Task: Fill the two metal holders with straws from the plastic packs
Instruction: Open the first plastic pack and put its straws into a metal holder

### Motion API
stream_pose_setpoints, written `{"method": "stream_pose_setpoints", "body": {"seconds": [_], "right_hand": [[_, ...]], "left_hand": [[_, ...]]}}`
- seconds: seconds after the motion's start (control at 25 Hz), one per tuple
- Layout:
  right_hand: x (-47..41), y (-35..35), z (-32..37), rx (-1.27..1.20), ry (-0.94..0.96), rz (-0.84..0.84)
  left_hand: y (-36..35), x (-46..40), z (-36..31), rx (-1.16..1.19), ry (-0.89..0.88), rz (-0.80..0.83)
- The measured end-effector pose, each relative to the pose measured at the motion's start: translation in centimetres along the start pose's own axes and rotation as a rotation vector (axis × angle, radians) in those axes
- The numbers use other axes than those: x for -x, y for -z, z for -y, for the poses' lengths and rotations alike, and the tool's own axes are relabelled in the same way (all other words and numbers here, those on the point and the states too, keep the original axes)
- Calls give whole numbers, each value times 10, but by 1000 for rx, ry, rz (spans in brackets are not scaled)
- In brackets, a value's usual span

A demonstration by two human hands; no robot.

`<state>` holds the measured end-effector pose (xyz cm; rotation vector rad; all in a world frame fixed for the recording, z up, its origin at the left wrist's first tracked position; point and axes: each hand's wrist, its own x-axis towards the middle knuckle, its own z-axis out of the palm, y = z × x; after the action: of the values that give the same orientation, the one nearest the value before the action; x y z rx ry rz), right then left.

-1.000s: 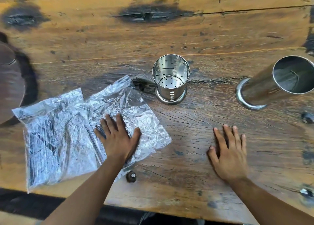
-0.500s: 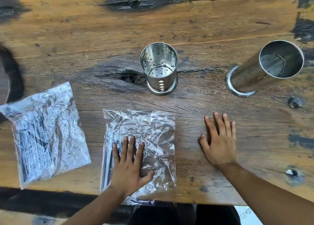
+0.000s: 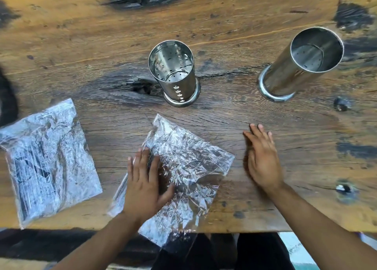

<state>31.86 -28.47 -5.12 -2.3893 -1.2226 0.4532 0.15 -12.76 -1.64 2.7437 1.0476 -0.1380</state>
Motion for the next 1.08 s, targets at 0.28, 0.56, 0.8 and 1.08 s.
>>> {"method": "stream_pose_setpoints", "body": {"seconds": [0.28,0.56,0.8,1.08], "right_hand": [[14,24,-44,260,-289,-100],[17,27,-52,179,-314,-150],[16,27,-49,183,-320,-131],[16,40,-2,-82,-193,-255]], "left_hand": [[-25,-25,-79,119,607,125],[-36,-48,-75,-82,62,160],[-34,-77,-94,-166,-247,186],[-38,-88,-118,-207,-274,179]]}}
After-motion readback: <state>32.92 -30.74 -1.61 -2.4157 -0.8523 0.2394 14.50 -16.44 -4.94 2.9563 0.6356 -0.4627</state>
